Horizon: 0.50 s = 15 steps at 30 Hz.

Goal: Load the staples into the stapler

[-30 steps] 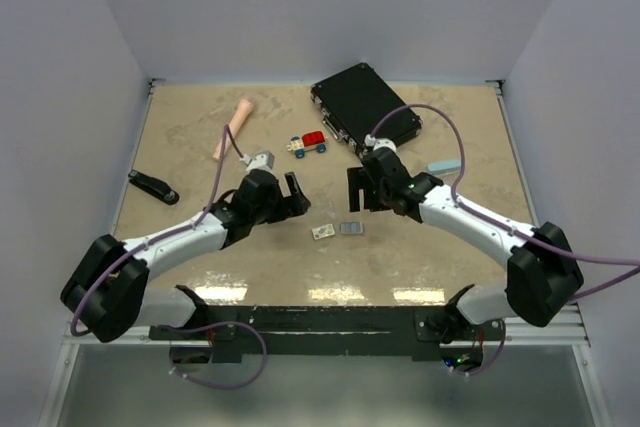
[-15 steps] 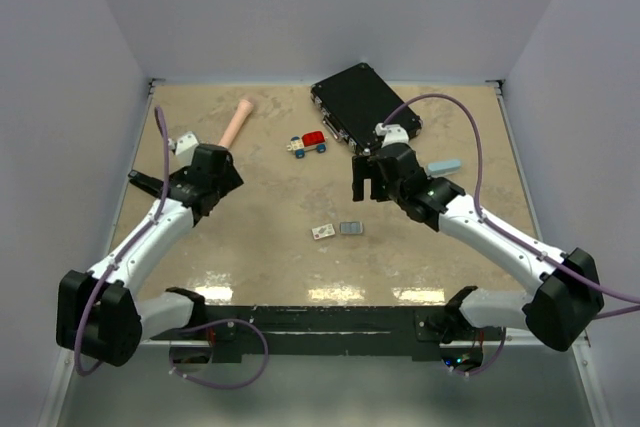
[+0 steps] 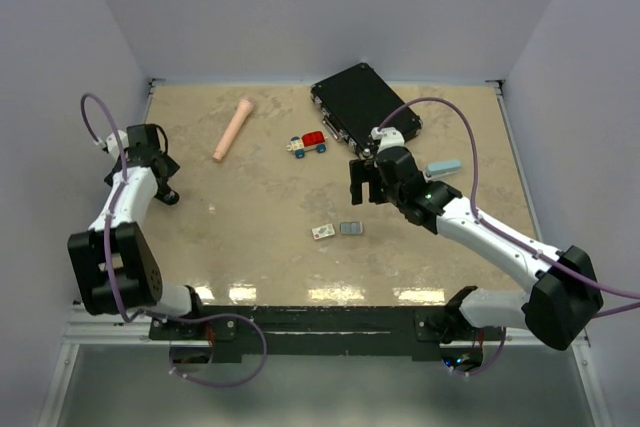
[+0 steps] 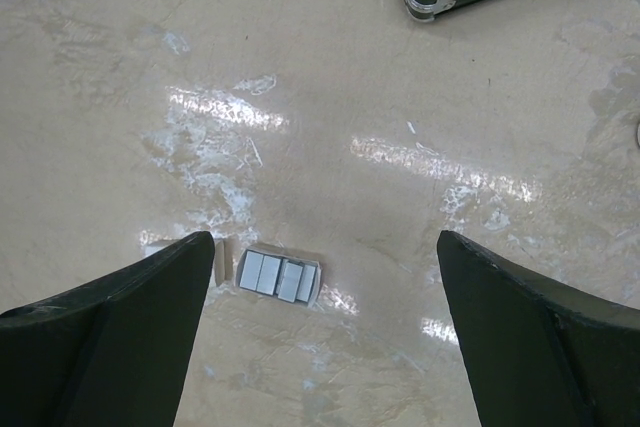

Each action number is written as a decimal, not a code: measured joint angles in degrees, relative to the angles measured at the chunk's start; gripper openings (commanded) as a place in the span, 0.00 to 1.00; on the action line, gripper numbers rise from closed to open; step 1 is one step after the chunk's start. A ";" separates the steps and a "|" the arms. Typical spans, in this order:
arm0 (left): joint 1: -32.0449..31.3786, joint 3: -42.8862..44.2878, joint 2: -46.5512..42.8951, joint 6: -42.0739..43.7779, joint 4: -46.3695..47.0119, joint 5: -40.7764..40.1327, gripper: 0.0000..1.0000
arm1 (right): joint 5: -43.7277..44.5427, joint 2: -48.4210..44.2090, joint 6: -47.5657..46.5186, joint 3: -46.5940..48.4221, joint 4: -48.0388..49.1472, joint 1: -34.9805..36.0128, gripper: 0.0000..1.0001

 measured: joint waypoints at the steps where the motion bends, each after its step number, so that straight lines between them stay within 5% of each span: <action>1: 0.42 0.92 2.25 0.17 0.39 0.15 0.95 | 0.00 0.00 -0.11 -0.11 0.09 0.00 0.98; 7: 0.66 6.51 13.49 0.37 0.76 0.90 0.76 | 0.00 0.00 -0.63 -0.35 0.50 0.00 0.98; 15: 0.68 6.91 15.61 0.37 0.28 3.15 0.32 | -0.02 0.00 -0.79 -0.35 0.83 0.00 0.97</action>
